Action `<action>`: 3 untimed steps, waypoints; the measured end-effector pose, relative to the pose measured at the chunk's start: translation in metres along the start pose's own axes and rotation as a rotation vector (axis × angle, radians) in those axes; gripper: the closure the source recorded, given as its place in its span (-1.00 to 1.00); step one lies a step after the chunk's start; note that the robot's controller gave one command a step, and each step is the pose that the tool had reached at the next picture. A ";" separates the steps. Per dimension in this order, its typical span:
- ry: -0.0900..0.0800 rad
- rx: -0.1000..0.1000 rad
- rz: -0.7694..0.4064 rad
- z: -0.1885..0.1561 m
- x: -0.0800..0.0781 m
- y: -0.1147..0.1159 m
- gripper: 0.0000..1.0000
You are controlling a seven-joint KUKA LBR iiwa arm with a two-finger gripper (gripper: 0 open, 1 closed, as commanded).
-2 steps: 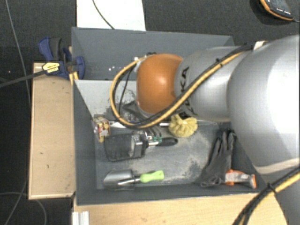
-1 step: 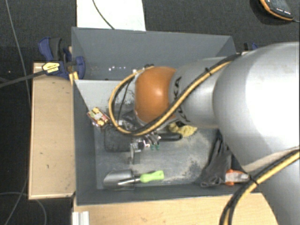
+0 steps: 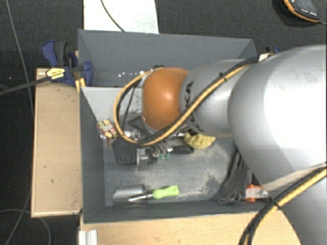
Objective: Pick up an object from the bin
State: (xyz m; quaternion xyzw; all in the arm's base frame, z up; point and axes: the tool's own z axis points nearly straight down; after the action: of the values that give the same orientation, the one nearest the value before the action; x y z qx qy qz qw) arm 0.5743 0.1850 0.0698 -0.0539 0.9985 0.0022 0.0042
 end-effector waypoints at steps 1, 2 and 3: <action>0.000 0.000 0.001 0.000 0.000 0.000 1.00; -0.004 -0.002 0.006 -0.003 -0.002 -0.004 1.00; 0.004 0.000 -0.010 -0.076 -0.005 0.006 1.00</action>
Offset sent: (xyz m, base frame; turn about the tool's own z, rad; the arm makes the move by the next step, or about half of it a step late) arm 0.0024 -0.0040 0.0031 0.0030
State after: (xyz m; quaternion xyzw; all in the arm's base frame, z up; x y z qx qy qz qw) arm 0.5778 0.1914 0.1453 -0.0588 0.9983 0.0021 0.0024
